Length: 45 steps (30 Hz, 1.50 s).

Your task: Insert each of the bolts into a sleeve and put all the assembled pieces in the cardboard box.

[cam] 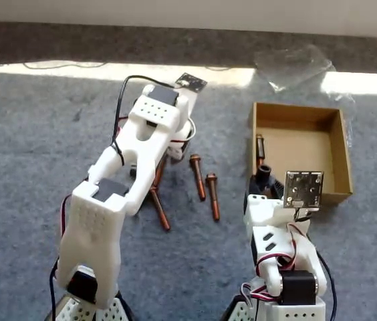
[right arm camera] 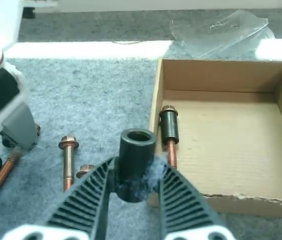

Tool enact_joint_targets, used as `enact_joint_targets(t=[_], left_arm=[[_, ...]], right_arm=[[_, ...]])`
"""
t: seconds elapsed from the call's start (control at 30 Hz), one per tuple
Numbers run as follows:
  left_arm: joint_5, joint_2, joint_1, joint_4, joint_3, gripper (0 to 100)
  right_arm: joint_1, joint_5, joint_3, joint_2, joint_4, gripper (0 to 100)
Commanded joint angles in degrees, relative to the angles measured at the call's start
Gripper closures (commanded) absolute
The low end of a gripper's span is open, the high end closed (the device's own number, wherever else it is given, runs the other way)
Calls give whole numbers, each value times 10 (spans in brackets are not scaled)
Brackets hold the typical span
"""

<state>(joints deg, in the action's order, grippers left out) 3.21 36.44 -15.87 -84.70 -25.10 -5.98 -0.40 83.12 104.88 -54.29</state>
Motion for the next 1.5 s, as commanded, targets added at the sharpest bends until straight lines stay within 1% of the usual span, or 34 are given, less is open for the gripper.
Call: enact_joint_targets(t=[0.0, 0.4, 0.83, 1.03, 1.47], left_arm=[[17, 14, 8, 22, -25, 894], [13, 23, 18, 47, -25, 894], [12, -11, 23, 42, -23, 894], [12, -12, 44, 42, -22, 894], [12, -13, 44, 42, -23, 894]], right_arm=[[3, -4, -3, 5, 21, 994], [3, -4, -3, 5, 21, 994], [3, -4, -3, 5, 21, 994], [2, -4, -3, 5, 21, 994], [2, -4, -2, 5, 21, 994]])
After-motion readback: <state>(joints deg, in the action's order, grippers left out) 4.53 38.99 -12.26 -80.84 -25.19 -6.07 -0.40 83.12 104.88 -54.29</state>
